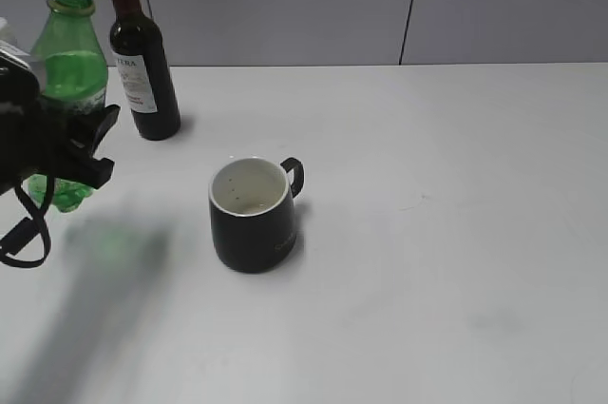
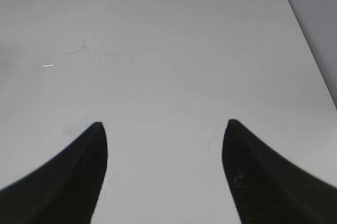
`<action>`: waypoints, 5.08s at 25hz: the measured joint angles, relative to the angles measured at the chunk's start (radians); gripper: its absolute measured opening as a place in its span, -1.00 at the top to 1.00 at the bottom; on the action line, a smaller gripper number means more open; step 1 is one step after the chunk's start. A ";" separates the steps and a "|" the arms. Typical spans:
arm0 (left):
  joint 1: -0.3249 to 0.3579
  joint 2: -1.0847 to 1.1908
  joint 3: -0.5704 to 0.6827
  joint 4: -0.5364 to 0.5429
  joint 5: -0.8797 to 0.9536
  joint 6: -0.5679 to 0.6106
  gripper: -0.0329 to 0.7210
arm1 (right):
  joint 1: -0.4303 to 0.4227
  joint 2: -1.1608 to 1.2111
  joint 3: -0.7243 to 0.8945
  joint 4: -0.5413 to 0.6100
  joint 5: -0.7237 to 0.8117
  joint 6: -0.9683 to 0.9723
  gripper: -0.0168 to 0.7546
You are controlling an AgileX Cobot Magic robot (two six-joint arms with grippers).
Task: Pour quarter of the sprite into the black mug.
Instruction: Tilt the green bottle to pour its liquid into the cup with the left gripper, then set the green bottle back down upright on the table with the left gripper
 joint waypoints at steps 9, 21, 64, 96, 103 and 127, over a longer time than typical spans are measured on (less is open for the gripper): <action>-0.102 -0.001 0.000 -0.200 0.000 0.324 -0.27 | 0.000 0.000 0.000 0.000 0.000 0.000 -0.39; -0.102 0.007 0.000 -0.249 -0.002 0.608 -0.27 | 0.000 0.000 0.000 0.000 0.000 0.000 -0.36; -0.226 0.139 -0.082 -0.544 -0.244 1.404 -0.26 | 0.000 0.000 0.000 0.000 0.000 0.000 -0.35; -0.226 0.157 -0.083 -0.492 -0.217 0.869 -0.26 | 0.000 0.000 0.000 0.000 0.000 0.000 -0.34; -0.226 0.157 -0.083 -0.485 -0.218 0.450 -0.26 | 0.000 0.000 0.000 0.000 0.000 0.000 -0.34; 0.060 0.255 -0.167 0.337 -0.203 -0.574 -0.26 | 0.000 0.000 0.000 0.000 0.000 0.000 -0.34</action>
